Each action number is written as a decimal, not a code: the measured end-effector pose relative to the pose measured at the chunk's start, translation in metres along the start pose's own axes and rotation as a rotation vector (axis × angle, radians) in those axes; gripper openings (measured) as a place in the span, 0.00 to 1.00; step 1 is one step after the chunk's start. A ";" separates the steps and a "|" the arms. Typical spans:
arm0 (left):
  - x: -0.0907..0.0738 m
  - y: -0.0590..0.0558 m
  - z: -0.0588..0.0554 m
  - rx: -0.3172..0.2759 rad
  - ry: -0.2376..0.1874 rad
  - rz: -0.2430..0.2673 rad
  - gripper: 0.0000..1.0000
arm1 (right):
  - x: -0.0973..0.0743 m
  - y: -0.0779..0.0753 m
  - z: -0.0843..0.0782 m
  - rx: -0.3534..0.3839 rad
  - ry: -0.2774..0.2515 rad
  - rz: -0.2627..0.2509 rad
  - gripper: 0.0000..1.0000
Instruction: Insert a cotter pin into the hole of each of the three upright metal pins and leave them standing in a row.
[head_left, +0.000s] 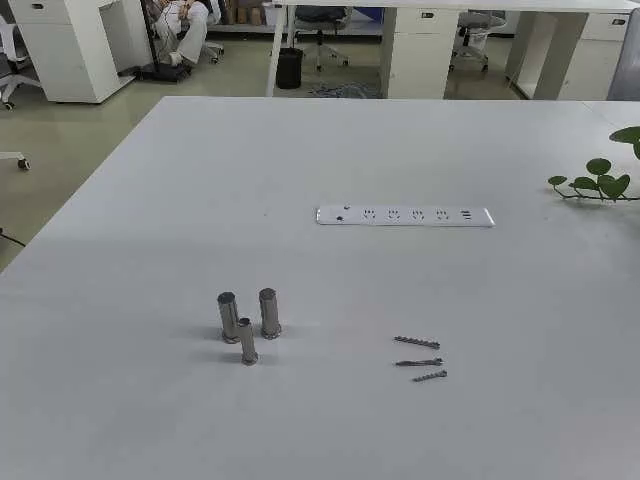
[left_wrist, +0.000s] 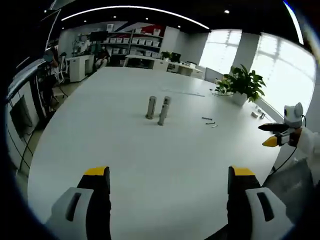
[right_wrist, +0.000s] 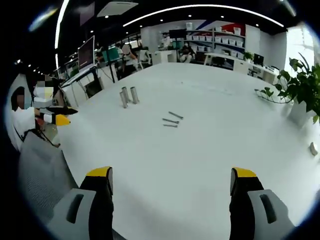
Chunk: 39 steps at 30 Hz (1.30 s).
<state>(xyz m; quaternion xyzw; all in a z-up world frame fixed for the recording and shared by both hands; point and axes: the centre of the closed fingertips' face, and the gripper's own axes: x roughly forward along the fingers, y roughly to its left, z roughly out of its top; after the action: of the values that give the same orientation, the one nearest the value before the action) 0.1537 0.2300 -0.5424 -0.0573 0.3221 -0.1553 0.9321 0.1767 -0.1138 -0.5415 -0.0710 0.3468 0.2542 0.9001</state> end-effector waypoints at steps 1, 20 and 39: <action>0.000 0.000 0.000 0.000 0.001 0.000 0.98 | 0.000 0.000 0.000 0.000 0.000 0.000 0.96; 0.002 -0.005 -0.002 0.005 0.007 -0.029 0.96 | -0.002 0.002 -0.002 0.008 0.005 -0.017 0.95; 0.011 -0.005 0.013 0.061 -0.009 -0.075 0.92 | -0.003 0.000 -0.002 0.011 0.004 -0.029 0.95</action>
<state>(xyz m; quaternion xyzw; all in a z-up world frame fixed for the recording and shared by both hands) 0.1684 0.2219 -0.5370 -0.0418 0.3108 -0.1995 0.9284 0.1730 -0.1155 -0.5411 -0.0718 0.3490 0.2392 0.9032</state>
